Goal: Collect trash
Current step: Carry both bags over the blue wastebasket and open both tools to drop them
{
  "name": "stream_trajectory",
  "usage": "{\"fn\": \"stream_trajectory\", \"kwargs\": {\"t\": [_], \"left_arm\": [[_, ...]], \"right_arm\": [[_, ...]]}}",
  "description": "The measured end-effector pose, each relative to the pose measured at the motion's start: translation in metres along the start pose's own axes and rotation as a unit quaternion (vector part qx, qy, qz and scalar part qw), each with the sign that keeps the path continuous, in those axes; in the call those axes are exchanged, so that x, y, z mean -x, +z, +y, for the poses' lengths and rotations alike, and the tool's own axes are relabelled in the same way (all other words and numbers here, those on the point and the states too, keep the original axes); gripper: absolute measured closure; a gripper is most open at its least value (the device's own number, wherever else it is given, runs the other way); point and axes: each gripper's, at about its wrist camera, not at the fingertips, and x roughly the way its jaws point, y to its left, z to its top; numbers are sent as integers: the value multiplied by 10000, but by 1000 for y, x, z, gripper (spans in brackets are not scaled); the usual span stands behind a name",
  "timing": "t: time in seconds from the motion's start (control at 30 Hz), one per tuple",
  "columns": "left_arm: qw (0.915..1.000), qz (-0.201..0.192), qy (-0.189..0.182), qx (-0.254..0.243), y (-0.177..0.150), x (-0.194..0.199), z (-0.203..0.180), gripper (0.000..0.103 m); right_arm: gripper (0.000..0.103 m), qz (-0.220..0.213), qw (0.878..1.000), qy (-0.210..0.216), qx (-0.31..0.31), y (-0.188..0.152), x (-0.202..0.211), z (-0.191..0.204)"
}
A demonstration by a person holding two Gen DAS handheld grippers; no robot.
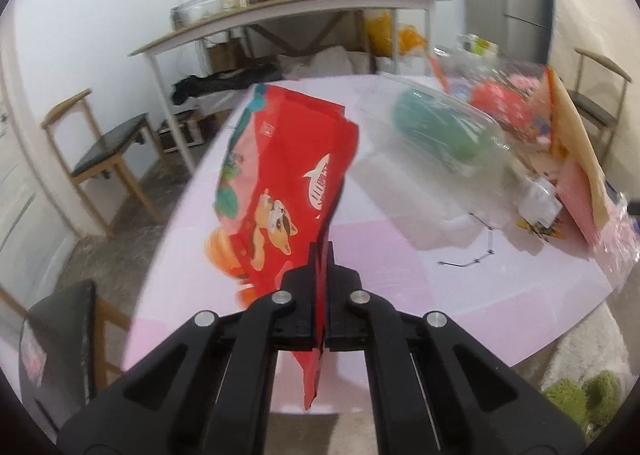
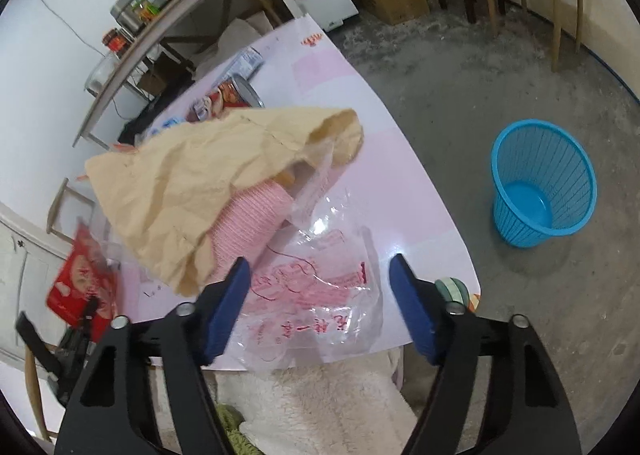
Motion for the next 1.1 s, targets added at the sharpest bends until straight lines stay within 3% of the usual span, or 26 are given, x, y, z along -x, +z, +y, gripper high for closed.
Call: {"fn": "stream_trajectory", "kwargs": {"t": [0.13,0.23,0.3,0.4,0.57,0.73,0.9,1.03,1.1], "left_arm": [[9989,-226,361,197,5,25,16,103],[9976,-471,411,292,16,45,22,103],[9965,-697,407,237,27,62,18,103],[9925,-1144,413,-107,45,88,-2,103],[9810,-1851,-58,-581,75,127,-51,103],[9680,-2147,-847,-985,102,144,-109,103],[9416,-2357,-1749,-1650,127,155,-192,103],[9127,-2206,-2519,-2341,149,145,-275,103],[8967,-1907,-2975,-2665,161,133,-325,103]], "right_arm": [[64,61,9999,28,-90,0,-4,-7],[69,55,9998,142,-122,-2,-2,-12],[85,44,9997,182,-168,-3,0,-16],[87,-51,9988,319,-364,-4,5,-28],[89,-329,9963,478,-628,-7,20,-53],[89,-667,9911,659,-949,-8,35,-79],[90,-1116,9835,572,-1300,-2,58,-119],[90,-1358,9745,366,-1749,5,66,-163],[90,-1448,9686,315,-1998,8,65,-184]]}}
